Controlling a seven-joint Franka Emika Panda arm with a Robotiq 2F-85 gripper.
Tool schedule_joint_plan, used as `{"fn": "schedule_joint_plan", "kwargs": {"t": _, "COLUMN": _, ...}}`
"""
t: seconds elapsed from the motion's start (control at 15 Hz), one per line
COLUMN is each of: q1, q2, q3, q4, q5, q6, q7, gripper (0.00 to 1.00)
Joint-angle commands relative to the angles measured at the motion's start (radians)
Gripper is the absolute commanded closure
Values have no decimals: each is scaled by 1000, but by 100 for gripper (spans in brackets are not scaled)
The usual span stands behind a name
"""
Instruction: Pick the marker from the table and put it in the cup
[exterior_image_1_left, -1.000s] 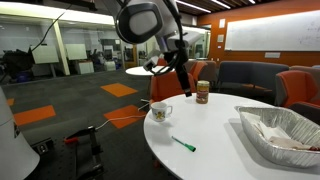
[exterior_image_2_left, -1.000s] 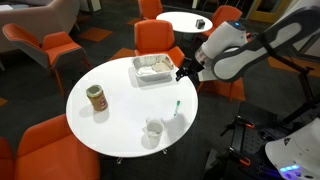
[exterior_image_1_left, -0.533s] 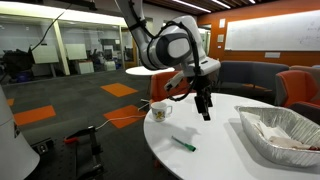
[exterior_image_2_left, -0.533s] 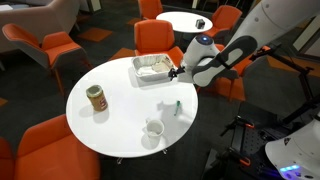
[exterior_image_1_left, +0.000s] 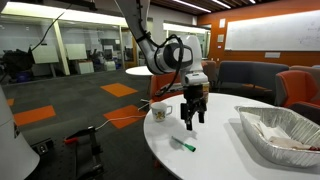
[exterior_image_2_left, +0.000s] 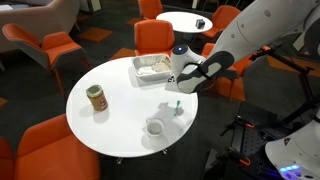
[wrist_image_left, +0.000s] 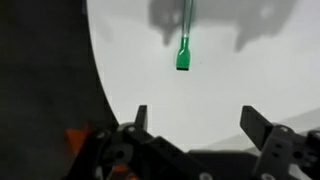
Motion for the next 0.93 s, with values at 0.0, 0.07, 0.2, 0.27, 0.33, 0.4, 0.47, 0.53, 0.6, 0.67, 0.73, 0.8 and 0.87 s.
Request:
{"fn": "schedule_joint_plan", "kwargs": {"t": 0.0, "q1": -101, "q2": -10, "q3": 95, "q4": 68, "q5": 30, "q6": -198, "q7": 66, "gripper": 0}}
{"fn": "schedule_joint_plan", "kwargs": {"t": 0.07, "q1": -144, "q2": -15, "q3": 138, "q4": 79, "q5": 56, "q6": -240, "q7": 53, "gripper": 0}}
{"fn": "schedule_joint_plan", "kwargs": {"t": 0.2, "q1": -224, "q2": -15, "q3": 219, "q4": 93, "q5": 134, "q6": -269, "q7": 28, "gripper": 0}}
{"fn": "schedule_joint_plan", "kwargs": {"t": 0.27, "q1": -259, "q2": -10, "q3": 255, "q4": 90, "q5": 172, "q6": -227, "q7": 8, "gripper": 0}}
{"fn": "schedule_joint_plan", "kwargs": {"t": 0.33, "q1": -283, "q2": -8, "q3": 279, "q4": 86, "q5": 198, "q6": -187, "q7": -5, "gripper": 0}}
{"fn": "schedule_joint_plan", "kwargs": {"t": 0.4, "q1": -289, "q2": 0, "q3": 286, "q4": 76, "q5": 194, "q6": -118, "q7": -16, "gripper": 0}}
{"fn": "schedule_joint_plan", "kwargs": {"t": 0.47, "q1": -299, "q2": 5, "q3": 295, "q4": 75, "q5": 195, "q6": -77, "q7": -33, "gripper": 0}}
{"fn": "schedule_joint_plan", "kwargs": {"t": 0.53, "q1": -297, "q2": 16, "q3": 290, "q4": 75, "q5": 177, "q6": -33, "q7": -35, "gripper": 0}}
{"fn": "schedule_joint_plan", "kwargs": {"t": 0.6, "q1": -294, "q2": 25, "q3": 286, "q4": 75, "q5": 166, "q6": -5, "q7": -41, "gripper": 0}}
{"fn": "schedule_joint_plan", "kwargs": {"t": 0.67, "q1": -296, "q2": 32, "q3": 288, "q4": 73, "q5": 165, "q6": 20, "q7": -60, "gripper": 0}}
{"fn": "schedule_joint_plan", "kwargs": {"t": 0.73, "q1": -293, "q2": 43, "q3": 286, "q4": 74, "q5": 161, "q6": 37, "q7": -78, "gripper": 0}}
{"fn": "schedule_joint_plan", "kwargs": {"t": 0.8, "q1": -293, "q2": 54, "q3": 286, "q4": 73, "q5": 161, "q6": 54, "q7": -97, "gripper": 0}}
{"fn": "schedule_joint_plan", "kwargs": {"t": 0.87, "q1": -295, "q2": 62, "q3": 290, "q4": 73, "q5": 166, "q6": 69, "q7": -120, "gripper": 0}}
